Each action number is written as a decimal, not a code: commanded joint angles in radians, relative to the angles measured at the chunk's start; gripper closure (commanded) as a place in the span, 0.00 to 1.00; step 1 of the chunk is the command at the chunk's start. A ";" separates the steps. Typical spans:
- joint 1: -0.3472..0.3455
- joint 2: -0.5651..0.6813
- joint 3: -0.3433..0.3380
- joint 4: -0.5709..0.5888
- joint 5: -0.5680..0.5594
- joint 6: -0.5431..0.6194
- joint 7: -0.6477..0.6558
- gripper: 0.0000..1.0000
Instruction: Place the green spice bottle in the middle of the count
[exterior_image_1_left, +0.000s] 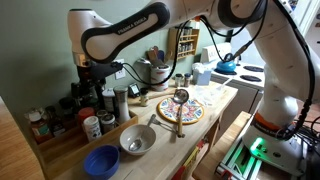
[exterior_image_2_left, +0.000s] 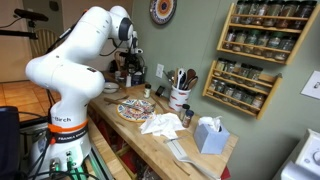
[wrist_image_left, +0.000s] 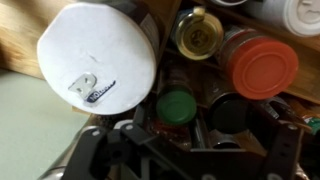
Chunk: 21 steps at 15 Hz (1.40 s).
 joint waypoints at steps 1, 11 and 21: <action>0.003 0.004 -0.012 -0.003 0.004 -0.022 0.050 0.00; 0.010 0.062 -0.030 0.077 0.026 -0.039 -0.003 0.00; -0.009 0.105 -0.010 0.121 0.027 -0.053 -0.037 0.30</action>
